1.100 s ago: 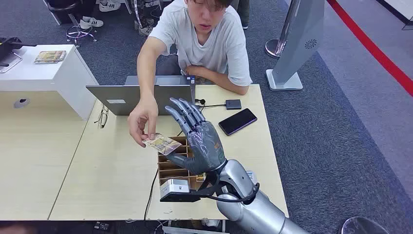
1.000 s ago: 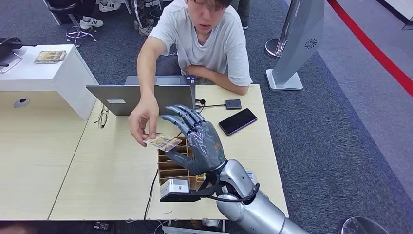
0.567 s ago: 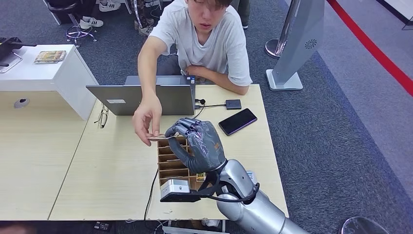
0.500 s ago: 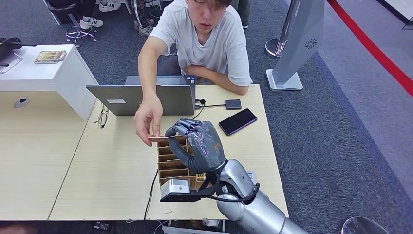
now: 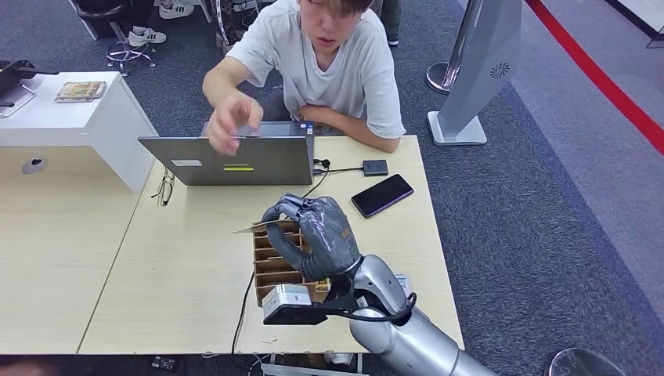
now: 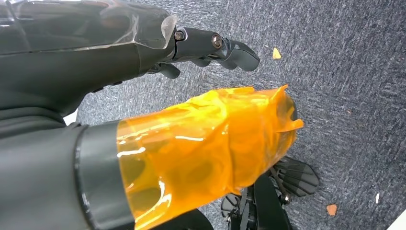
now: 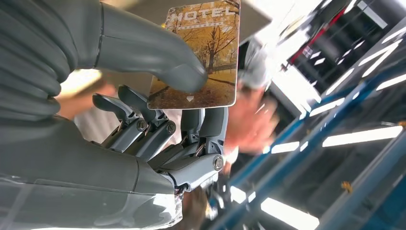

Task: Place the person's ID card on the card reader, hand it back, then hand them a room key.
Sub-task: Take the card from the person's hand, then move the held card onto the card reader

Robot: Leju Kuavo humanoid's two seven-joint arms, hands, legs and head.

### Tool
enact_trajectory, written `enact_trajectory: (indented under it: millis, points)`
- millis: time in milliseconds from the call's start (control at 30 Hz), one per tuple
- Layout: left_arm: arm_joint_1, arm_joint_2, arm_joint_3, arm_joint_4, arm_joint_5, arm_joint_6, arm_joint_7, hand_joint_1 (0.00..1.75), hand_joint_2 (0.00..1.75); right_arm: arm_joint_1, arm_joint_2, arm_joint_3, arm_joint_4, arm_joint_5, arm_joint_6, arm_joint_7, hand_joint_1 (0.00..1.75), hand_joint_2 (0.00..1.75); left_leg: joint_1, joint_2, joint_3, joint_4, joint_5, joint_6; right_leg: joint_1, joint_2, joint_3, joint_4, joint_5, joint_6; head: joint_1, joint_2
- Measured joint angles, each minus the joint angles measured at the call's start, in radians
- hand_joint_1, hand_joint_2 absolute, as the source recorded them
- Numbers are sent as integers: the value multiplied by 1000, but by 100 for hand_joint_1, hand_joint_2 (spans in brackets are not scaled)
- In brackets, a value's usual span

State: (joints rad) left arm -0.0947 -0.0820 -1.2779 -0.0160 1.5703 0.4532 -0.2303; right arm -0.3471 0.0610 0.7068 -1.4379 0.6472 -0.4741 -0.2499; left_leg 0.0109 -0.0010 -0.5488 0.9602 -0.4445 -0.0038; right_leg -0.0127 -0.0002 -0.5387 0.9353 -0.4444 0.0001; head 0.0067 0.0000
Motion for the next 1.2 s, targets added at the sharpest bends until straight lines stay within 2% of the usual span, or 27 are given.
enact_trajectory:
  millis: [500,700,967,1200]
  points:
    - [2,0,30,0,0,6,-17,0,0,21,-10,-17,-64,-311,211,-55,175,175,0,0,0,0,0,0,0,0,0,0,0,0,0,0]
    - [4,0,50,0,0,6,-20,0,0,30,-26,-57,-62,-412,288,-62,175,175,0,0,0,0,0,0,0,0,0,0,0,0,0,0]
    - [4,0,121,0,0,-1,-21,0,0,72,-44,-151,-44,-722,512,-89,175,175,0,0,0,0,0,0,0,0,0,0,0,0,0,0]
    - [4,0,169,0,0,-2,-21,0,0,101,-63,-209,-27,-786,556,-92,175,175,0,0,0,0,0,0,0,0,0,0,0,0,0,0]
